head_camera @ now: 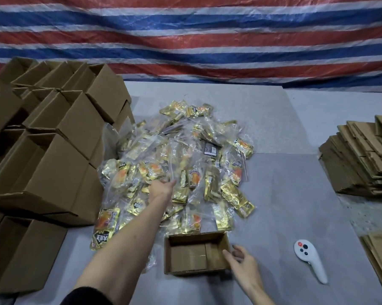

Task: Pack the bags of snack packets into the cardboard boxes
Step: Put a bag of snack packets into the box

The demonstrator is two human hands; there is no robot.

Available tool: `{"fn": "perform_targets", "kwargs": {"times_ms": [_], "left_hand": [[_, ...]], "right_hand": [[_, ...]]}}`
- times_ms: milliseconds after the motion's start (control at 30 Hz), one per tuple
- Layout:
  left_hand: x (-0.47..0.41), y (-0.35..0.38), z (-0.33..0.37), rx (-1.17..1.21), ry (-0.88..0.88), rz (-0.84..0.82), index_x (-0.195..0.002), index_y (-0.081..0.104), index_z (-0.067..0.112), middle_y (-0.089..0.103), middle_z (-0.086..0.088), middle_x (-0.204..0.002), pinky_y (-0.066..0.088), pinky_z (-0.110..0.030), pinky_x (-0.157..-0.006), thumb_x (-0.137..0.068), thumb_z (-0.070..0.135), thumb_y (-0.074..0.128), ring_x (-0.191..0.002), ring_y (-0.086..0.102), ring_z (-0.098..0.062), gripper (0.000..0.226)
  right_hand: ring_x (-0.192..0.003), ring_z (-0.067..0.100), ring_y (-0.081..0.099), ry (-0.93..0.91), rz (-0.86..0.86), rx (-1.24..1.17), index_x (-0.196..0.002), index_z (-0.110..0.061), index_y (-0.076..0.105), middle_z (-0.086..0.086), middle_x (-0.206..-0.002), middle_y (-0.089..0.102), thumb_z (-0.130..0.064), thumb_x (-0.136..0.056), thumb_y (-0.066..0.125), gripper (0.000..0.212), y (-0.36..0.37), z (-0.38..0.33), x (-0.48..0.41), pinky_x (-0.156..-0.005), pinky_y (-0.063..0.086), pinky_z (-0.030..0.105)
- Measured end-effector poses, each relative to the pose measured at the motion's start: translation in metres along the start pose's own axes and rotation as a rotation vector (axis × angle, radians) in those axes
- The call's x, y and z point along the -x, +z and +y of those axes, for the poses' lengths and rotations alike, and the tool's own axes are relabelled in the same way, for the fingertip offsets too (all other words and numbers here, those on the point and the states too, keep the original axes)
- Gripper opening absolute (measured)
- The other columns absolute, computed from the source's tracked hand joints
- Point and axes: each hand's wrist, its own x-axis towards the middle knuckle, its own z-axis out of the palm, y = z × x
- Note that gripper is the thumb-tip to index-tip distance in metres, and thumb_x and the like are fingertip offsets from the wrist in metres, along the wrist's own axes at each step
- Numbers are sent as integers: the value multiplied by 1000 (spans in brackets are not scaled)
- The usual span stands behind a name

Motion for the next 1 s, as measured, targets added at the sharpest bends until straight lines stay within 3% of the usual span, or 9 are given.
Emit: {"fn": "perform_targets", "kwargs": {"times_ms": [167, 333, 433, 567, 667, 767, 900, 1000], "left_hand": [[-16, 11, 6, 13, -13, -12, -100, 63, 4, 66, -7, -84, 53, -26, -60, -89, 29, 70, -62, 56, -15, 28], [14, 9, 30, -43, 274, -86, -90, 61, 7, 66, -15, -95, 60, -40, -78, -97, 14, 59, -75, 63, -23, 10], [51, -4, 53, 6, 431, -187, -84, 55, 13, 64, -12, -97, 60, -35, -72, -100, 14, 53, -77, 67, -23, 15], [99, -41, 66, 173, 521, -295, -85, 49, 5, 64, -25, -105, 61, -33, -67, -101, 16, 52, -87, 71, -31, 19], [132, -79, 65, 237, 610, -362, -86, 48, 9, 71, -11, -114, 59, -49, -80, -99, 26, 57, -102, 69, -30, 24], [158, -113, 55, 260, 658, -468, -83, 51, 18, 70, -5, -121, 57, -50, -85, -102, 30, 51, -109, 68, -29, 24], [179, -138, 30, 192, 637, -547, -89, 43, 3, 71, -7, -120, 59, -42, -86, -100, 34, 48, -108, 69, -28, 33], [188, -137, 9, 77, 640, -591, -91, 46, -1, 72, -7, -116, 58, -41, -90, -99, 29, 46, -106, 69, -27, 32]], "right_hand": [[-108, 20, 63, -9, -51, 67, -133, -16, 56, 4, -114, 64, -25, -87, 73, 50, -1, -12, -18, -101, 49, 38], [-104, 20, 64, -36, -124, 110, -137, -20, 53, 2, -113, 65, -19, -89, 65, 49, -2, -22, -27, -97, 52, 39], [-98, 21, 65, -51, -143, 160, -137, -22, 53, -2, -105, 66, -20, -89, 63, 49, -2, -28, -32, -90, 54, 36], [-96, 22, 65, -82, -157, 208, -137, -24, 52, -2, -103, 67, -21, -90, 62, 49, -4, -32, -36, -88, 53, 35], [-92, 23, 66, -103, -155, 212, -136, -25, 54, -2, -99, 69, -20, -91, 61, 46, -3, -31, -36, -84, 53, 35], [-98, 25, 65, -111, -138, 212, -138, -26, 54, -3, -100, 68, -20, -91, 61, 48, -3, -28, -32, -90, 51, 35], [-102, 25, 64, -124, -145, 242, -139, -26, 53, 0, -103, 70, -23, -92, 58, 48, -4, -29, -27, -95, 49, 33], [-101, 25, 64, -122, -148, 260, -140, -27, 51, 2, -104, 70, -22, -93, 55, 48, -4, -34, -26, -89, 49, 30]]}}
